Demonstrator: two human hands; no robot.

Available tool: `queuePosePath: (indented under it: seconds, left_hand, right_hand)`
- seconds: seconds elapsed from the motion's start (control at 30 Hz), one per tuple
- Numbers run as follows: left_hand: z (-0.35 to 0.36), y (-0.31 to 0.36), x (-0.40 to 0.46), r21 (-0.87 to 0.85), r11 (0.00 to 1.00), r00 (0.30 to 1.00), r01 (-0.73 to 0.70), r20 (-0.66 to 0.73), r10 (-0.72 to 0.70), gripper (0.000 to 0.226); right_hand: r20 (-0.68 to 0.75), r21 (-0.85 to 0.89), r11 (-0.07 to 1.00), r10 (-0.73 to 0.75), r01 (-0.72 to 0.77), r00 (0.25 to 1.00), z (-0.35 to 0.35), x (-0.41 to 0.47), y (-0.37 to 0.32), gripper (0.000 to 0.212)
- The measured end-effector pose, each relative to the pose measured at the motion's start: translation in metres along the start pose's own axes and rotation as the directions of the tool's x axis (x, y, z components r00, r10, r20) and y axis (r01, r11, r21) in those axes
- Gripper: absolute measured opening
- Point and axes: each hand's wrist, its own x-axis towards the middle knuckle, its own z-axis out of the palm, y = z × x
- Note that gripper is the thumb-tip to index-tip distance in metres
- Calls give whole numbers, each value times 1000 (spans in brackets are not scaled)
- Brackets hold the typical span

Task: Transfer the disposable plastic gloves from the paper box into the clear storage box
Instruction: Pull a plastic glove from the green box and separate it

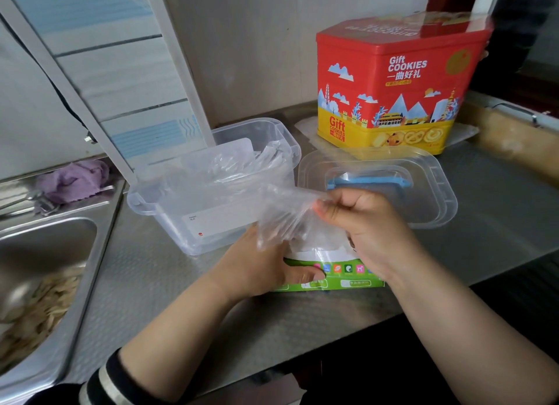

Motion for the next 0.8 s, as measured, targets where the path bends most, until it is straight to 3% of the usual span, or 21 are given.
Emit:
queuePosePath:
  seconds: [0.13, 0.23, 0.37, 0.47, 0.57, 0.6, 0.7, 0.8]
  left_hand:
    - [-3, 6, -7, -204, 978, 999, 38, -14, -42, 64]
    - [-4, 7, -8, -190, 982, 998, -15, -64, 3, 72]
    - [-29, 9, -13, -447, 894, 984, -42, 137, 115, 73]
    - [-61, 10, -20, -465, 885, 962, -16, 234, 141, 42]
    - [-73, 9, -25, -514, 855, 996, 66, 79, -29, 84]
    - [-71, 12, -24, -554, 825, 994, 110, 48, -100, 87]
    - [-57, 30, -13, -580, 795, 950, 177, -111, -293, 66]
    - [-45, 43, -2, -577, 806, 927, 133, -216, -307, 44]
  right_hand:
    - [63, -168, 984, -54, 64, 997, 12, 2, 3, 10]
    - [28, -152, 982, -107, 110, 994, 10, 0, 4, 9]
    - [14, -230, 959, -167, 166, 986, 0, -3, 15, 17]
    - [36, -358, 918, -169, 171, 985, -2, -5, 26, 26]
    - [56, -468, 866, -169, 175, 984, 0, -9, 29, 49]
    - [65, -485, 860, -142, 156, 988, 1, -11, 29, 58]
    - [116, -580, 808, -45, 104, 992, 3, -14, 25, 88]
    - [144, -720, 688, 14, 95, 989, 3, -21, 14, 106]
